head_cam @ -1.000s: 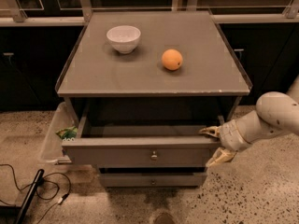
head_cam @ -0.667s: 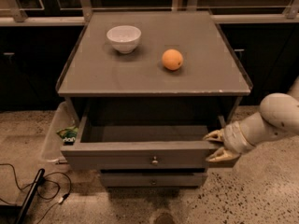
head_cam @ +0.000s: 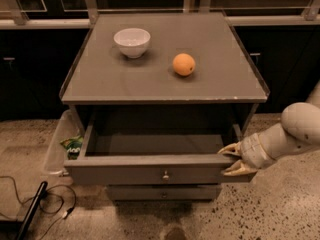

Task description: Open top drawer

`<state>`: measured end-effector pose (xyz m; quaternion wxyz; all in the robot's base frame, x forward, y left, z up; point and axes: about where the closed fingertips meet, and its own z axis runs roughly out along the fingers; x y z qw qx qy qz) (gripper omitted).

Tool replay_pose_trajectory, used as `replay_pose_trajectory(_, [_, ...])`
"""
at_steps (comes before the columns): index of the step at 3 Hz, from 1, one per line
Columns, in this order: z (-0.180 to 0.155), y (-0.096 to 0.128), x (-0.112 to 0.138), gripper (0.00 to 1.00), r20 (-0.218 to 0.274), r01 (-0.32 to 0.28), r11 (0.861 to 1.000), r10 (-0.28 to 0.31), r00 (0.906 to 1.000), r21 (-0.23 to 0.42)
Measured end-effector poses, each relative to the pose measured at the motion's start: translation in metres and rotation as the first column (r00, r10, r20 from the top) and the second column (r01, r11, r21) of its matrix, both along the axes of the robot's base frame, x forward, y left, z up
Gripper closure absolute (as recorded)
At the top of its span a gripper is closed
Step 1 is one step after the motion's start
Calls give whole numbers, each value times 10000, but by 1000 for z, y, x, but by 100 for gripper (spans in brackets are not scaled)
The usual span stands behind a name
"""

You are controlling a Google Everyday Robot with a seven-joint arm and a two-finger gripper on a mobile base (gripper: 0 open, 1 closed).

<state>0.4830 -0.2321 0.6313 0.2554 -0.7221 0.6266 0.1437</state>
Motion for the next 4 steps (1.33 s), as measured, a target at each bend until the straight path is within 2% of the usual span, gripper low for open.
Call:
replay_pose_trajectory(1, [0, 0, -2, 81, 0, 0, 10000, 0, 10000, 0])
replay_pose_trajectory(3, [0, 0, -2, 35, -1, -1, 10000, 1, 10000, 0])
replay_pose_trajectory(4, [-3, -2, -15, 12, -117, -169, 9998, 168, 9998, -118])
